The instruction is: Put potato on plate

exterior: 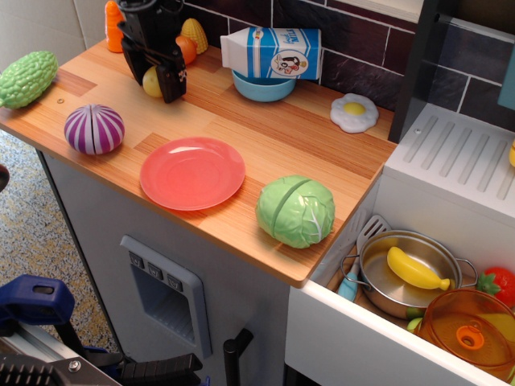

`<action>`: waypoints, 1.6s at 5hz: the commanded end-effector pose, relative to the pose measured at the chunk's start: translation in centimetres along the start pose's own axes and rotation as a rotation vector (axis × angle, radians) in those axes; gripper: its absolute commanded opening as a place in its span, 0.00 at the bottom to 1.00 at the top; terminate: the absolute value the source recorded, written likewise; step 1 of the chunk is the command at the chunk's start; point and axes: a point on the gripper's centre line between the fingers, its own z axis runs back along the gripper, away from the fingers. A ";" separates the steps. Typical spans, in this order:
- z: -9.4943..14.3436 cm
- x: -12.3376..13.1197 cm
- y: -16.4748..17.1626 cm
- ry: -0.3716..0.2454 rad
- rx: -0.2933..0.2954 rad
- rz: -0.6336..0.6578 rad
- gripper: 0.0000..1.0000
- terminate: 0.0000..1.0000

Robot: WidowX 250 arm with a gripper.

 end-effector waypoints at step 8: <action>7.1 -4.2 -12.8 0.039 0.024 0.339 1.00 0.00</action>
